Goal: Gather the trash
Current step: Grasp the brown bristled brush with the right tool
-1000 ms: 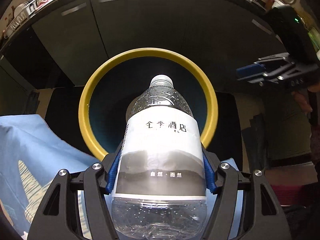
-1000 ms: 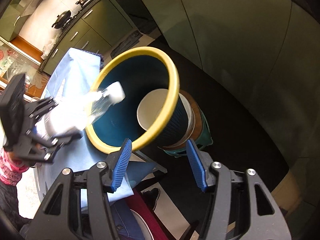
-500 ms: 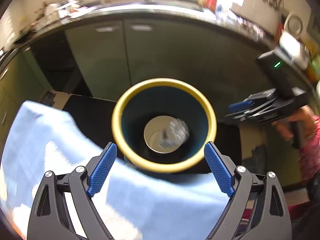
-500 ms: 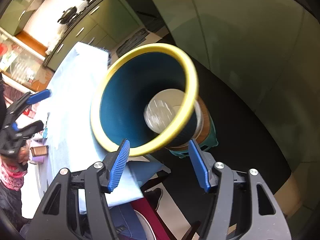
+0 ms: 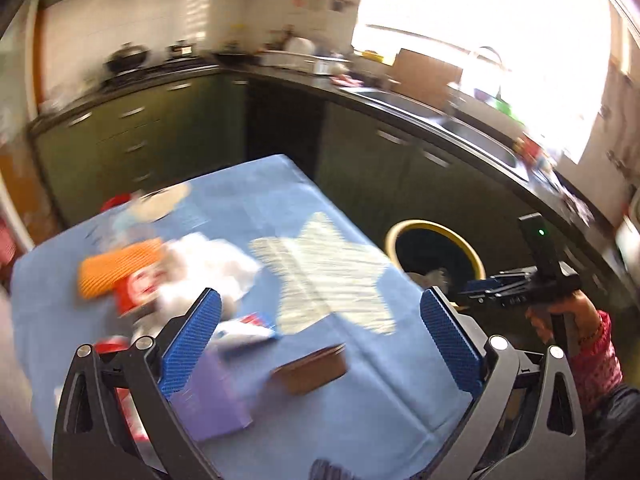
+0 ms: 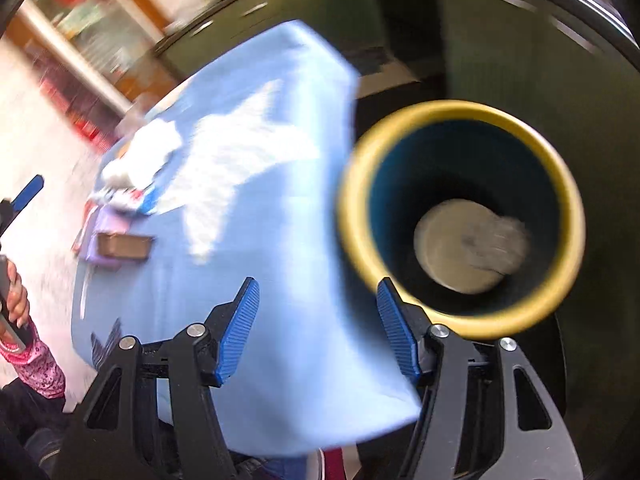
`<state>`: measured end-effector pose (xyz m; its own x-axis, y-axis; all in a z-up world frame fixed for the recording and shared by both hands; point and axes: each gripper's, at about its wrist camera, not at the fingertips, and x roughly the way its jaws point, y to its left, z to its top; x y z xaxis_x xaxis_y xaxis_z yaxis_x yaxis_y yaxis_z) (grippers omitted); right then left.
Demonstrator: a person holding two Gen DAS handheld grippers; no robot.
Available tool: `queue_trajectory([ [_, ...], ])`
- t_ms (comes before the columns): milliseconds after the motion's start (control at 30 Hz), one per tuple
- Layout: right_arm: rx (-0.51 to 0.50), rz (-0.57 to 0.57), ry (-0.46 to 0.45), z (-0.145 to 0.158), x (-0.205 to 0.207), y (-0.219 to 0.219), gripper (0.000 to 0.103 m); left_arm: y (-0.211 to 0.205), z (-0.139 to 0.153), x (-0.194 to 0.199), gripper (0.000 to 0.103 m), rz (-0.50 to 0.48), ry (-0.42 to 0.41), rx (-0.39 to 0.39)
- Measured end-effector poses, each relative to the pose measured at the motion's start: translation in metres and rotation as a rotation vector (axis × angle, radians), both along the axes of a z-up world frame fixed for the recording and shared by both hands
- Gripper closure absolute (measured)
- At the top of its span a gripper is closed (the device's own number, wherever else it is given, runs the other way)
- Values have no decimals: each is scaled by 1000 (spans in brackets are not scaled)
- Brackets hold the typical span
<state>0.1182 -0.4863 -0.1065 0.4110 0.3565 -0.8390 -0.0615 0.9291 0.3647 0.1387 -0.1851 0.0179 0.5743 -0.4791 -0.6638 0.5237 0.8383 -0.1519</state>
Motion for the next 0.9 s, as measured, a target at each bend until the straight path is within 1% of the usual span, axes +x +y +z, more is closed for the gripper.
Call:
queue_trajectory([
  [33,-4,55,-17,4,6,20,45,22,-2,-3,5,34,-2,-10],
  [100,-18,129,-36,8,11,49,45,55,-6,-14,5,126,-16,-16],
  [200,-41,263,-85,19,18,98,45,108,-16,-27,5,217,-36,-20],
  [267,-60,365,-137,30,20,131,45,124,-22,-38,5,263,-47,-17],
  [333,-98,456,-190,40,20,160,42,141,-28,-48,5,286,-52,-24],
  [367,-120,498,-214,43,19,170,38,147,-30,-53,5,296,-54,-27],
  [433,-174,568,-248,45,21,191,37,159,-35,-60,5,305,-50,-32],
  [533,-238,650,-271,39,26,218,37,165,-43,-67,5,310,-30,-49],
  [667,-283,717,-259,26,32,235,38,169,-51,-71,5,319,-2,-62],
  [733,-292,742,-262,20,33,241,44,170,-54,-71,5,320,8,-70],
  [767,-300,748,-259,18,34,243,51,170,-54,-71,5,319,11,-73],
  [800,-306,749,-258,17,34,245,61,169,-54,-71,5,317,12,-76],
  [833,-311,749,-258,16,34,245,68,168,-54,-71,5,314,12,-76],
  [867,-315,745,-257,14,34,244,80,166,-54,-71,5,311,12,-74],
  [900,-314,740,-257,14,33,243,80,164,-54,-71,5,305,12,-72],
])
